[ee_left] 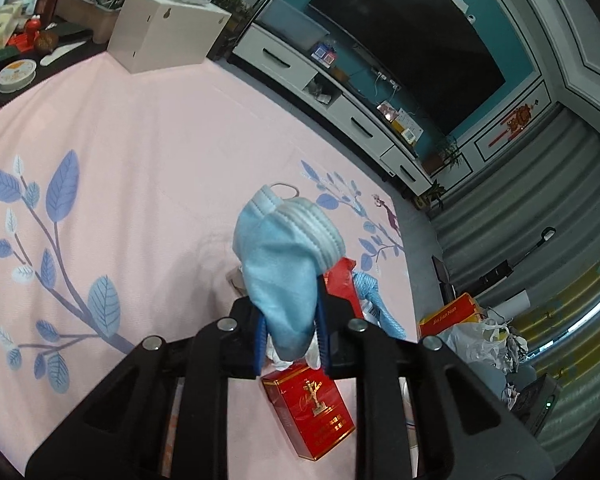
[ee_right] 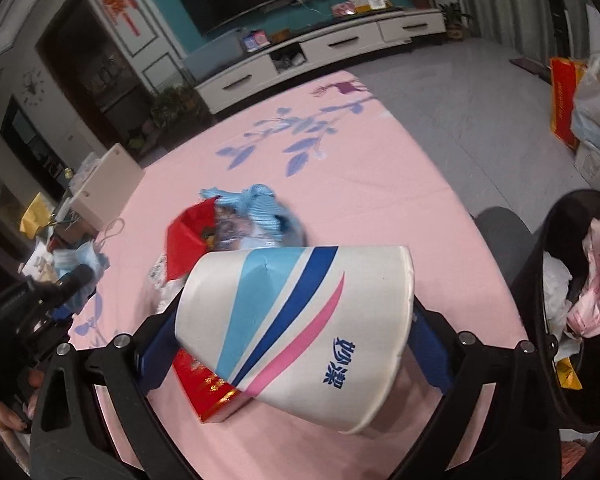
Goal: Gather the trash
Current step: 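Lift the blue mask with the left gripper while the right lifts the white cup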
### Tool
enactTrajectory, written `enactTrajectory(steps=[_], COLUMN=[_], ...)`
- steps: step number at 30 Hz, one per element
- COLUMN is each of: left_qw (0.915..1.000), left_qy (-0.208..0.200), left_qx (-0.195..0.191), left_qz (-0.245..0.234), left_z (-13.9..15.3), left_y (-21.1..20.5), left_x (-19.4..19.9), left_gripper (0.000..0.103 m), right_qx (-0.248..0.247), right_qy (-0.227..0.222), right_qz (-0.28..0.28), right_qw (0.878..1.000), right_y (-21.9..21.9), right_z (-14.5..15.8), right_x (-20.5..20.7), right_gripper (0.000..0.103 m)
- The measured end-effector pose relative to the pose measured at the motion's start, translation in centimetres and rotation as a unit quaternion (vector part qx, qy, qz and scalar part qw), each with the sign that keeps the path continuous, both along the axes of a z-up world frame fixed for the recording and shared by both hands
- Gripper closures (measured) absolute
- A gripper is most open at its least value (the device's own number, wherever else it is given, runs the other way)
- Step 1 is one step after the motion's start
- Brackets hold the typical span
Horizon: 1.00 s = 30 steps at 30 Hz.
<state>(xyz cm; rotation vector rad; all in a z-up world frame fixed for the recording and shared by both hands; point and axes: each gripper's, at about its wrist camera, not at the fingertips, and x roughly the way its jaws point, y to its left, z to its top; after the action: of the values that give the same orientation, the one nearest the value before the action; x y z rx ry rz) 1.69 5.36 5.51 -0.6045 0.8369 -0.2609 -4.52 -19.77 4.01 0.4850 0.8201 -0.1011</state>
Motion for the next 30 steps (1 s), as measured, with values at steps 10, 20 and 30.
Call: enactTrajectory(steps=[10,20,30], left_qw=[0.9989,0.9971,0.997], left_qy=[0.014,0.027,0.031], left_qx=[0.028,0.057,0.06], left_qz=[-0.035,-0.043,-0.039], left_z=[-0.9,-1.7,-2.0], left_y=[-2.8,-3.7,-3.6], left_x=[0.4,0.5,0.3], left_gripper=[0.082,0.082,0.082], right_qx=[0.009,-0.06,-0.085], right_qy=[0.04,0.052,0.055], right_qz=[0.028,0.03,0.034], right_qw=[0.999,0.996,0.994], right_y=[0.6,1.7,2.3], right_z=[-2.4,-3.2,-3.9], right_x=[1.2,1.6,2.0], right_gripper=[0.008,0.008,0.008])
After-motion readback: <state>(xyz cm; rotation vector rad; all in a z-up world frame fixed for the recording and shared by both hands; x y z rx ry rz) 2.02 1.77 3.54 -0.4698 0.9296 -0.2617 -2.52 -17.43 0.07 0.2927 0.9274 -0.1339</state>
